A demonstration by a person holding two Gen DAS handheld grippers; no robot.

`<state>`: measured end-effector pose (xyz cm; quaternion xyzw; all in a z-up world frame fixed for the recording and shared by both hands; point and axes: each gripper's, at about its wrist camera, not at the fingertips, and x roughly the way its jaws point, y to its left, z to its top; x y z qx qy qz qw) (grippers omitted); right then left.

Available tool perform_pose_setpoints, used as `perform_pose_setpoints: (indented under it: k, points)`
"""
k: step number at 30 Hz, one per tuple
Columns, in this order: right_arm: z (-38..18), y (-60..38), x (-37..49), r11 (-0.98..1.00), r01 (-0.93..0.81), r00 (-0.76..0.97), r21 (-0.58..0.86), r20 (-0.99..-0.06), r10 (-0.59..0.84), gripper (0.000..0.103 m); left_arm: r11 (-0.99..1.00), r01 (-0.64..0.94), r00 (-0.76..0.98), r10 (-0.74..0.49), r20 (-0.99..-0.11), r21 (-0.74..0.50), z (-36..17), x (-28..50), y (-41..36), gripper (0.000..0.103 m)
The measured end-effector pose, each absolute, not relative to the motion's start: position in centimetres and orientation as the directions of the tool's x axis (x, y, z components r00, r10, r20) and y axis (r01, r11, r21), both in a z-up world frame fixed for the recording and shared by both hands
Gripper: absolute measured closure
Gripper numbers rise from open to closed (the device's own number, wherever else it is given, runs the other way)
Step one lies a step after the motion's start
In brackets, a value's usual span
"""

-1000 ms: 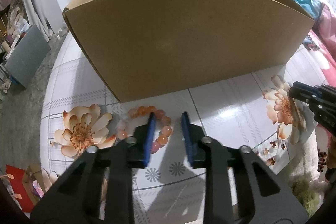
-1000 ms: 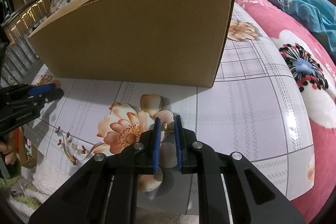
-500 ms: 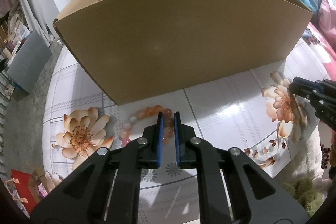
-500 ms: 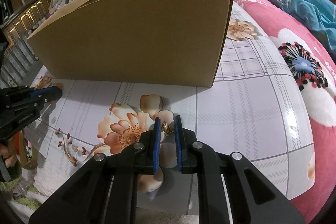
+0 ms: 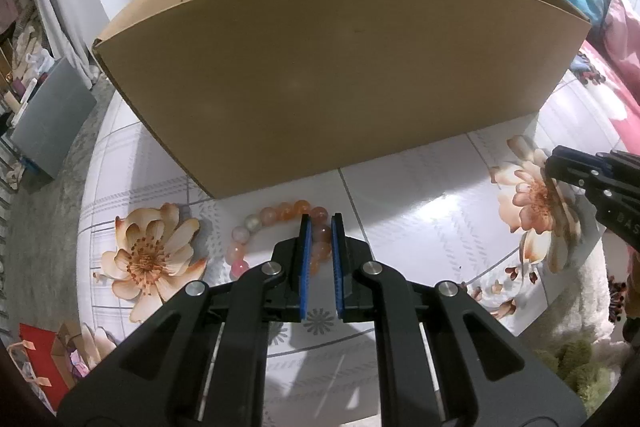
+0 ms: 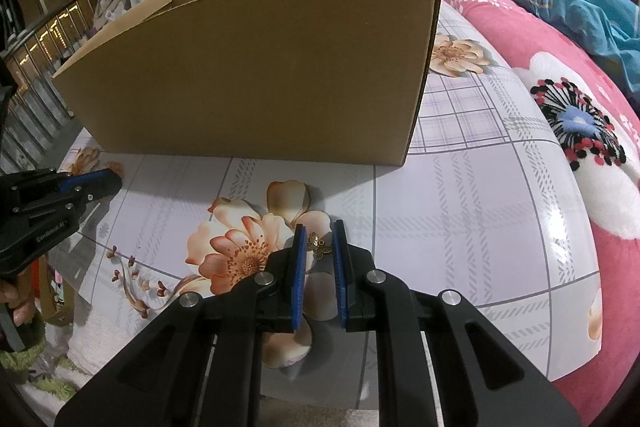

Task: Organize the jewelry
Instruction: 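Lift the pink bracelet with the left tool and the charm with the right tool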

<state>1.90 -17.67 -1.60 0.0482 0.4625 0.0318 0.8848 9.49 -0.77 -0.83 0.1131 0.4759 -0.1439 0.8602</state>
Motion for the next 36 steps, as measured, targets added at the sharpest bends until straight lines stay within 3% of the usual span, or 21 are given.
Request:
perform_pose_setpoints:
  k: [9, 14, 22, 25, 29, 33, 36]
  points:
    - [-1.5, -18.6, 1.4, 0.982, -0.007, 0.579, 0.189, -0.799, 0.158, 0.088, 0.935, 0.352, 0.513, -0.160, -0.843, 0.037, -0.6, 9.4, -0.7, 0.094]
    - [-1.1, -18.6, 0.8, 0.984, -0.029, 0.594, 0.175, -0.789, 0.158, 0.070, 0.936, 0.352, 0.530, -0.195, -0.825, 0.005, -0.3, 9.1, 0.2, 0.094]
    - [-1.6, -17.4, 1.6, 0.992, -0.056, 0.586, 0.115, -0.801, 0.126, 0.070, 0.937, 0.347, 0.536, -0.240, -0.810, -0.048, 0.3, 8.6, 1.7, 0.094]
    - [-1.8, -17.1, 1.8, 0.994, -0.051, 0.583, 0.095, -0.806, 0.107, 0.072, 0.937, 0.345, 0.536, -0.246, -0.808, -0.056, 0.3, 8.5, 2.1, 0.094]
    - [-1.8, -17.1, 1.8, 0.997, -0.039, 0.582, 0.065, -0.809, 0.076, 0.082, 0.936, 0.345, 0.534, -0.252, -0.807, -0.064, 0.5, 8.6, 2.2, 0.094]
    - [-1.8, -17.0, 1.8, 0.998, -0.042, 0.581, 0.049, -0.811, 0.065, 0.084, 0.936, 0.346, 0.534, -0.257, -0.806, -0.069, 0.7, 8.7, 2.5, 0.094]
    - [-1.9, -16.8, 1.9, 0.996, -0.057, 0.577, 0.065, -0.812, 0.086, 0.095, 0.936, 0.344, 0.537, -0.257, -0.803, -0.070, 0.8, 8.7, 2.5, 0.094]
